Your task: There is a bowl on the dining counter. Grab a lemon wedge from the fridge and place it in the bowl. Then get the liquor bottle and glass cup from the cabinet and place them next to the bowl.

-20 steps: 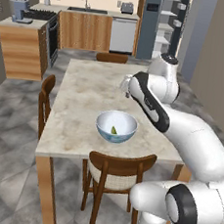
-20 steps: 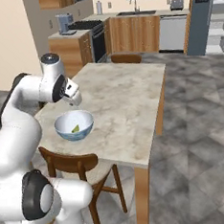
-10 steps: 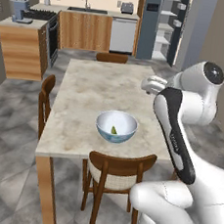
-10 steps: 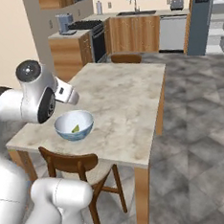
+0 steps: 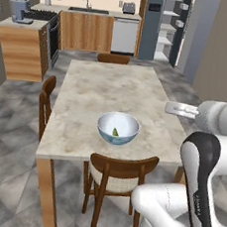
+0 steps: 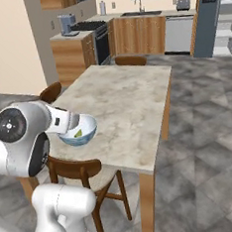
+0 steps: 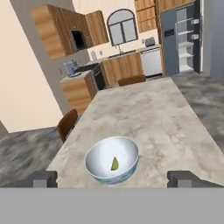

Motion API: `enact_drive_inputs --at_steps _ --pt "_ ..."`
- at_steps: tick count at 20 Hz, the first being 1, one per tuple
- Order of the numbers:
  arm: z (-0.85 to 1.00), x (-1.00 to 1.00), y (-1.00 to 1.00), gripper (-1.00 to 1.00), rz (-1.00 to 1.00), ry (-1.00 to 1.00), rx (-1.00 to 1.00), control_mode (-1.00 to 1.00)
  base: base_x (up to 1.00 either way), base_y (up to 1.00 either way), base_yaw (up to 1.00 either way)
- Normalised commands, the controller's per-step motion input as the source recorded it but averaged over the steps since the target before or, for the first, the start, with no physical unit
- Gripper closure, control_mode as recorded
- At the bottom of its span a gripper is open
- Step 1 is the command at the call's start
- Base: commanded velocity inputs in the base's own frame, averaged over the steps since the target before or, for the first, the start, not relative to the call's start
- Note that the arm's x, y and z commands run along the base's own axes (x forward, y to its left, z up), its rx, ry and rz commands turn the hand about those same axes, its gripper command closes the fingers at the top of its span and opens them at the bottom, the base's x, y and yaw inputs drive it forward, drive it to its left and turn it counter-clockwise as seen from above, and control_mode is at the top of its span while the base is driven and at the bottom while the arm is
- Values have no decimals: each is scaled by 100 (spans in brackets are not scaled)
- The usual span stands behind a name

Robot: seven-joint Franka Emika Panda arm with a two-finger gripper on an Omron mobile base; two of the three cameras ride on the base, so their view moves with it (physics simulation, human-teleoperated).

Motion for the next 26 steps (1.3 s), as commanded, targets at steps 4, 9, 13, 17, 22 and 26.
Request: enact_drive_inputs --at_steps 4,9,13,17,22,26 --pt "0 -85 -1 -100 0 -7 0 -100 0 0 0" --pt "-2 -13 0 -100 0 0 0 -100 0 0 0" --pt "-4 -2 -3 -100 0 0 0 -100 0 0 0" --pt "-3 -21 -21 -100 0 -1 1 100 -27 -39 0" --pt "0 0 0 -100 0 0 0 100 -52 -100 0" --pt "0 0 0 -100 0 0 0 100 -29 -100 0"
